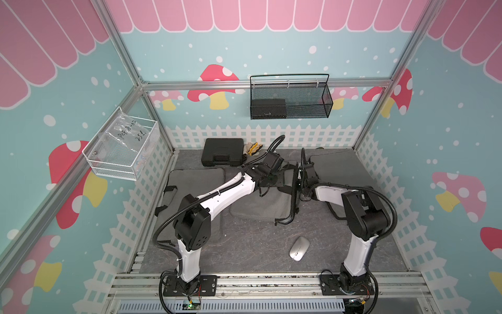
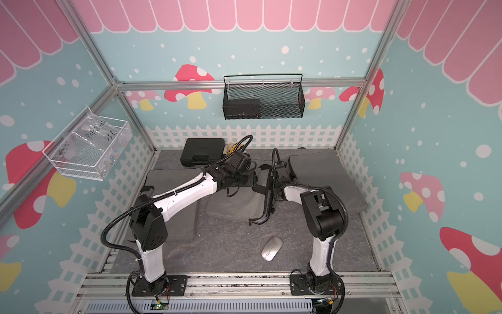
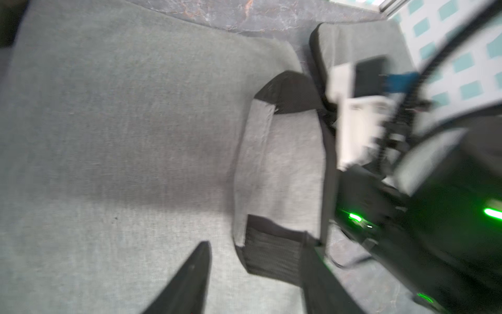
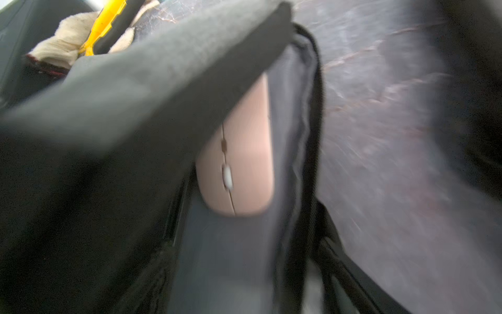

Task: Put the mouse into the laptop bag
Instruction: Close the zippered laptop bag at the center of the board.

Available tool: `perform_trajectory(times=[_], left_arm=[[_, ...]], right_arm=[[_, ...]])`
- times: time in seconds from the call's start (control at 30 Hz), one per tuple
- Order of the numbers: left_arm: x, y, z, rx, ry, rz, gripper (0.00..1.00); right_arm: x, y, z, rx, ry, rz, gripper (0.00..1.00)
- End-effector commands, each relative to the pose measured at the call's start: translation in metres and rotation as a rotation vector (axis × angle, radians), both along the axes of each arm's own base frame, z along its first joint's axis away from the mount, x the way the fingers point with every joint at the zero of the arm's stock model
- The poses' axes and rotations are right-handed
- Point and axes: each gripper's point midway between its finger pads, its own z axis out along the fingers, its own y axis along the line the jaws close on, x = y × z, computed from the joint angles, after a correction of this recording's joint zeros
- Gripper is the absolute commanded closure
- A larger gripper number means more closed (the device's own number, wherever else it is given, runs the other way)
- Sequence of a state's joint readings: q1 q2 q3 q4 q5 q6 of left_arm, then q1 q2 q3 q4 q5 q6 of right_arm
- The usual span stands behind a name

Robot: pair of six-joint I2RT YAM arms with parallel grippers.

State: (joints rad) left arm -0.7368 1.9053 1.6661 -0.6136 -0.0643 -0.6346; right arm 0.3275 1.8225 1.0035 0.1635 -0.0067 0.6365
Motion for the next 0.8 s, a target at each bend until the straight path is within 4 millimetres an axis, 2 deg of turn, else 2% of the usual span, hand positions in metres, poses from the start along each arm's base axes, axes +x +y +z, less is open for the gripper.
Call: perform_trajectory(times=[0.0,0.17,0.27,0.37,0.5,0.63,0.77], left_arm=[[-0.005,0.023,0.027,-0.038,-0.077,0.095,0.20],[-0.042,0.069,0.038,-0.114,-0.150,0.245,0.12],[-0.068,0.085,0.046,-0.267,-0.185,0.277,0.08],[-0.090,0.110,0.051,-0.370,-0.183,0.358,0.07],[-0.115,0.139,0.033,-0.495,-0.152,0.469,0.04],[-0.130,0.153,0.024,-0.591,-0.163,0.491,0.04],[-0.137,0.168,0.015,-0.610,-0.179,0.535,0.03]], right_arm=[[-0.020,-0.008,0.028,0.004,-0.069,0.003,0.12],[-0.063,-0.008,0.048,0.038,-0.111,0.040,0.11],[-0.091,0.004,0.060,0.058,-0.142,0.086,0.10],[-0.120,0.016,0.068,0.074,-0.166,0.122,0.09],[-0.152,0.037,0.066,0.109,-0.160,0.198,0.13],[-0.175,0.061,0.059,0.110,-0.148,0.267,0.24],[-0.180,0.075,0.041,0.076,-0.102,0.286,0.34]])
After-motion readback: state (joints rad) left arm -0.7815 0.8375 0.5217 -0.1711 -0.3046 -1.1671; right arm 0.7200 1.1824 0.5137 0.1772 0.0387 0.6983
